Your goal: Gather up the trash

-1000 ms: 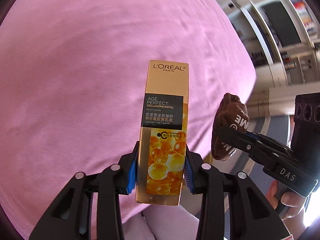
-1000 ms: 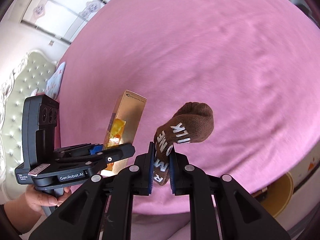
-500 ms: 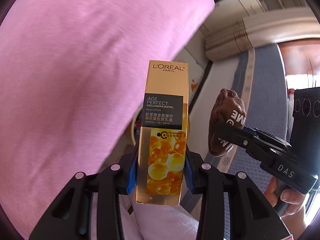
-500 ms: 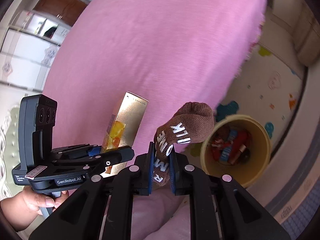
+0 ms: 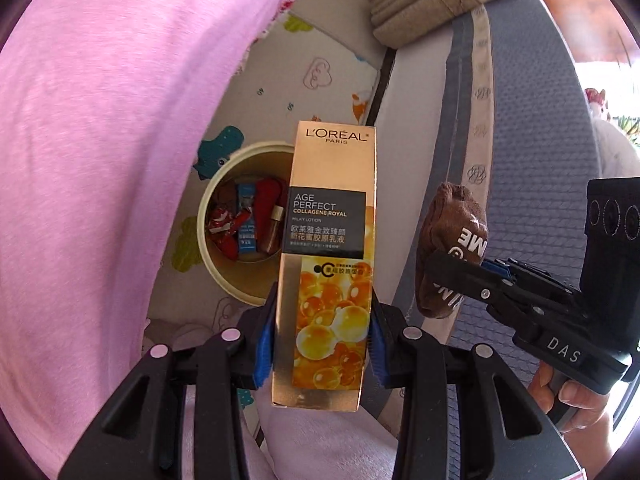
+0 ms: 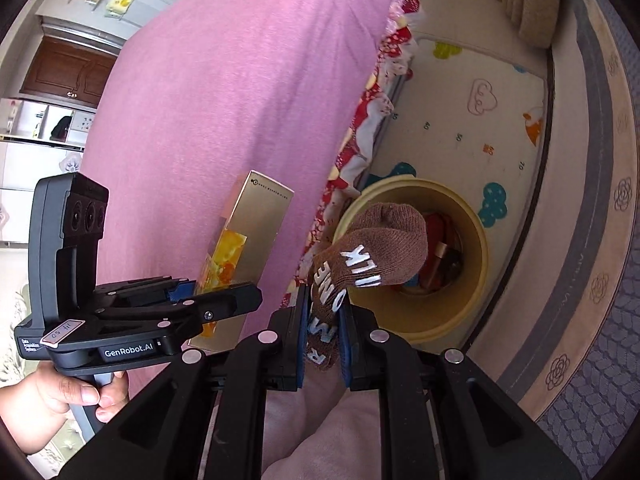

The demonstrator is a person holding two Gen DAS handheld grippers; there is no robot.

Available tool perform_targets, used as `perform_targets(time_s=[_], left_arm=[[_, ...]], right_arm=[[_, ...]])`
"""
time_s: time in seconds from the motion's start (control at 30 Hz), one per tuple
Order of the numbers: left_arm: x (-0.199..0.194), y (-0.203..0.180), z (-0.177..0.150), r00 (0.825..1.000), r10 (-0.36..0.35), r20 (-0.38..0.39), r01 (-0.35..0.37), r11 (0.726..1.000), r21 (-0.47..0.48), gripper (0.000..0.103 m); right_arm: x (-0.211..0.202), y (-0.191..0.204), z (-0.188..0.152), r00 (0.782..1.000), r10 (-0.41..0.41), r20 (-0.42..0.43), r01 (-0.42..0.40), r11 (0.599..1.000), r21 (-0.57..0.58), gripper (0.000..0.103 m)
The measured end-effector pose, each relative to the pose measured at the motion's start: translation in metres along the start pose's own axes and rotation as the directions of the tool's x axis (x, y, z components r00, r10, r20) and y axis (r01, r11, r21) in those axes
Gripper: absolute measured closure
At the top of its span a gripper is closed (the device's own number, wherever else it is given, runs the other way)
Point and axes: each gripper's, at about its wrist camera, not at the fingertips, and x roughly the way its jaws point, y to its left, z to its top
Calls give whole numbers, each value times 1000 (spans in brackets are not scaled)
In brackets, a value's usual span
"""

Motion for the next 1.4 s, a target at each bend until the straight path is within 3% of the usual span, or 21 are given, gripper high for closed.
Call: perform_targets(time_s=[0.23, 0.27, 0.33, 0.37, 0.9, 1.4], left_arm=[[35, -5, 7, 998, -12, -60, 10, 1000, -29, 63], [38, -5, 6, 998, -14, -66, 12, 999, -30, 52], [43, -5, 7, 998, -12, -66, 9, 999, -44, 36], [45, -4, 7, 998, -12, -66, 9, 999, -48, 35], [56, -4, 3, 995, 18, -93, -25, 998, -65, 33], [41, -13, 5, 998, 6, -63, -10, 998, -57, 33]], right_arm=[[11, -29, 6, 999, 7, -38, -7, 1000, 21, 85], [13, -32, 6, 999, 9, -46, -8, 1000, 26, 83], [16, -38, 7, 999, -2, -53, 4, 1000, 30, 65], [17, -41, 7, 998, -8, -56, 10, 1000, 30, 63], [17, -64, -1, 998, -1, -58, 5, 997, 75, 63], [2, -57, 5, 999, -3, -36, 6, 998, 64, 62]])
